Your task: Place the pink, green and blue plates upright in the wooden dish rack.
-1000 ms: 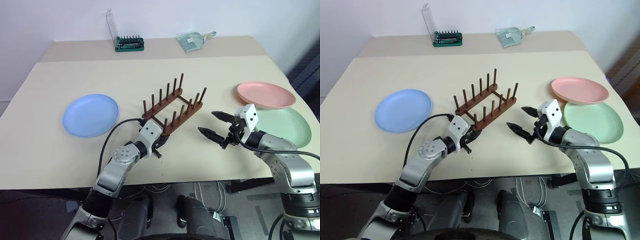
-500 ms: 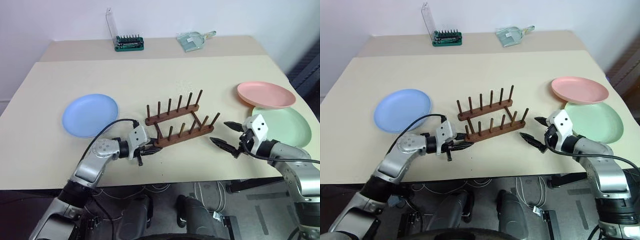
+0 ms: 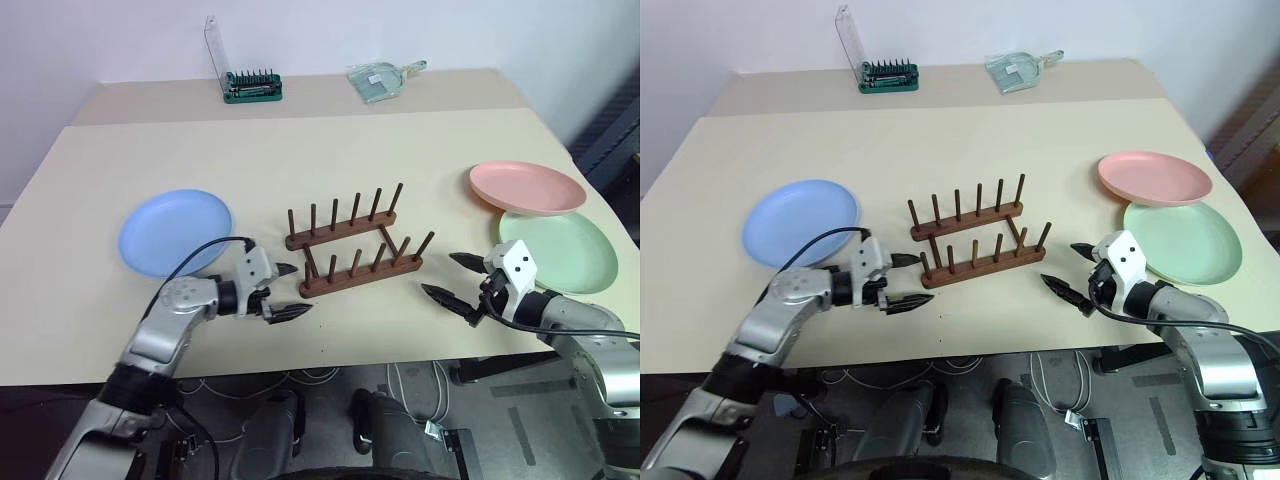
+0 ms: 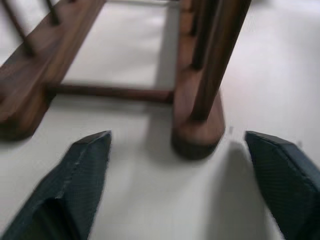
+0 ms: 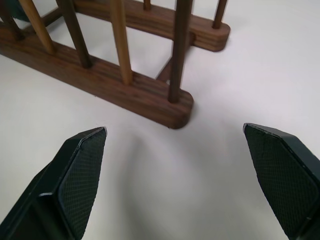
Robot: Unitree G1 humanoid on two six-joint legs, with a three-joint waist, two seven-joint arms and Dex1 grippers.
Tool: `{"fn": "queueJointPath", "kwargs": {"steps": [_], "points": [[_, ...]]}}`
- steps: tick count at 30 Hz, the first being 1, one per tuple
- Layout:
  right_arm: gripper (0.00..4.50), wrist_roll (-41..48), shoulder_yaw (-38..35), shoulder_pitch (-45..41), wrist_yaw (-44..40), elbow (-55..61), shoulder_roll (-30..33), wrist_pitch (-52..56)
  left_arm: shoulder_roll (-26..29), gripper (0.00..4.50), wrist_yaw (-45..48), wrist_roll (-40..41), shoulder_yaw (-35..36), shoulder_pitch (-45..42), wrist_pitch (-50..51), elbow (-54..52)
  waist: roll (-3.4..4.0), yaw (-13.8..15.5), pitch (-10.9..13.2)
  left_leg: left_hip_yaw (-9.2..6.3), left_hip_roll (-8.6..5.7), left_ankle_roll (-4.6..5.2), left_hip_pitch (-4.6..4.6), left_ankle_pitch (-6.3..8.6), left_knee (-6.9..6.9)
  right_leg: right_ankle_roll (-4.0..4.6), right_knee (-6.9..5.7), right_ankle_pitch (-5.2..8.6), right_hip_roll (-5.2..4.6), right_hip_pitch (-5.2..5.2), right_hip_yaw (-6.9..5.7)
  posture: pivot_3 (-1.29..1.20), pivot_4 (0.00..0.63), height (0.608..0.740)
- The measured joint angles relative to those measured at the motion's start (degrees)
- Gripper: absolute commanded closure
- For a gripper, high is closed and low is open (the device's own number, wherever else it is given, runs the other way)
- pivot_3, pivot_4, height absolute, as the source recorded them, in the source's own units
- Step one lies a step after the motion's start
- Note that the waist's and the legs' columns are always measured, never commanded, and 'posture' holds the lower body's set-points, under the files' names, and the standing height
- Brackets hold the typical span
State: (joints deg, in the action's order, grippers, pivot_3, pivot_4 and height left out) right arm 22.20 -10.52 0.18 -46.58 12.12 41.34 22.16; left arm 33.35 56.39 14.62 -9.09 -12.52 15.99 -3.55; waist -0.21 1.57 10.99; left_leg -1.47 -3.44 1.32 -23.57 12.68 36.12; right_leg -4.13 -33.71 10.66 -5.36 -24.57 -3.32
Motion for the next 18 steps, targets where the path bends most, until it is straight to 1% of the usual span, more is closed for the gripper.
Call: {"fn": "queueJointPath", "kwargs": {"steps": [1, 3, 4, 5, 6, 7, 11, 14, 18], "points": [[1.25, -0.1, 0.0, 0.2, -0.3, 0.0, 0.5, 0.0, 1.2, 1.05, 0.1, 1.2, 1.3, 2.3, 1.2, -2.2, 0.01, -0.1, 0.0, 0.0, 0.0, -0.03, 0.0, 0.03, 0.0, 0.0, 0.01, 0.0, 0.0, 0.0, 0.0, 0.0, 0.15, 0.74], [2.36, -0.6, 0.3, 0.3, -0.8, 0.0, 0.7, 0.0, 2.8, 2.09, 0.6, 3.4, 3.2, 6.0, 3.5, -6.1, 0.01, 0.0, 0.0, 0.0, 0.01, -0.08, 0.0, 0.07, 0.01, 0.0, 0.03, 0.01, 0.0, 0.01, 0.01, 0.0, 0.15, 0.74], [2.81, -0.9, 0.9, 0.3, -0.9, -0.1, 0.7, 0.0, 3.1, 2.54, 0.9, 4.2, 3.2, 7.3, 4.7, -7.7, 0.02, 0.0, 0.0, 0.01, 0.01, -0.14, 0.0, 0.12, 0.04, 0.0, 0.04, 0.01, -0.01, 0.02, 0.01, 0.0, 0.15, 0.74], [3.43, -1.3, 1.7, 0.2, -1.0, -0.1, 0.7, 0.0, 3.0, 3.13, 1.0, 4.6, 2.7, 7.9, 5.5, -8.7, 0.01, 0.2, 0.0, 0.0, 0.01, -0.17, -0.02, 0.14, 0.09, 0.0, 0.04, 0.01, -0.02, 0.04, 0.01, 0.0, 0.15, 0.74], [3.97, -2.0, 2.8, -0.2, -1.0, -0.2, 0.7, 0.0, 2.5, 3.63, 0.7, 4.6, 1.8, 7.9, 6.3, -9.4, 0.01, 0.6, 0.0, 0.01, 0.01, -0.18, -0.02, 0.14, 0.11, 0.0, 0.05, 0.01, -0.02, 0.06, 0.01, 0.0, 0.15, 0.74], [4.47, -2.7, 3.8, -0.7, -0.9, -0.2, 0.6, 0.0, 2.0, 3.65, 0.1, 4.5, 0.7, 7.8, 7.3, -10.2, 0.01, 0.7, 0.0, 0.0, 0.02, -0.19, -0.04, 0.15, 0.12, 0.0, 0.1, 0.01, -0.03, 0.1, 0.01, 0.0, 0.15, 0.74], [4.47, -4.1, 5.6, -2.1, -0.3, -1.0, 0.2, 0.0, 0.4, 3.65, -1.7, 3.5, -1.6, 6.7, 8.9, -11.6, 0.04, 0.8, 0.0, 0.04, 0.05, -0.16, -0.15, 0.16, 0.09, -0.01, 0.27, 0.01, -0.04, 0.12, -0.03, 0.0, 0.15, 0.74], [4.47, -5.2, 6.7, -3.1, 0.6, -1.3, -0.3, 0.0, -2.2, 3.65, -4.5, 1.2, -3.6, 5.0, 8.2, -10.8, 0.04, 0.8, 0.0, 0.07, 0.05, -0.1, -0.2, 0.17, 0.09, -0.03, 0.28, 0.0, -0.05, 0.08, -0.08, 0.0, 0.15, 0.74], [4.47, -8.2, 10.3, -4.9, 2.5, -1.9, -2.1, 0.1, -6.5, 3.65, -9.8, -1.9, -4.8, 2.7, 6.1, -7.6, 0.04, 0.8, 0.0, 0.09, 0.05, -0.02, -0.14, 0.12, 0.17, -0.05, 0.15, -0.05, -0.05, 0.11, -0.11, 0.0, 0.15, 0.74]]}}
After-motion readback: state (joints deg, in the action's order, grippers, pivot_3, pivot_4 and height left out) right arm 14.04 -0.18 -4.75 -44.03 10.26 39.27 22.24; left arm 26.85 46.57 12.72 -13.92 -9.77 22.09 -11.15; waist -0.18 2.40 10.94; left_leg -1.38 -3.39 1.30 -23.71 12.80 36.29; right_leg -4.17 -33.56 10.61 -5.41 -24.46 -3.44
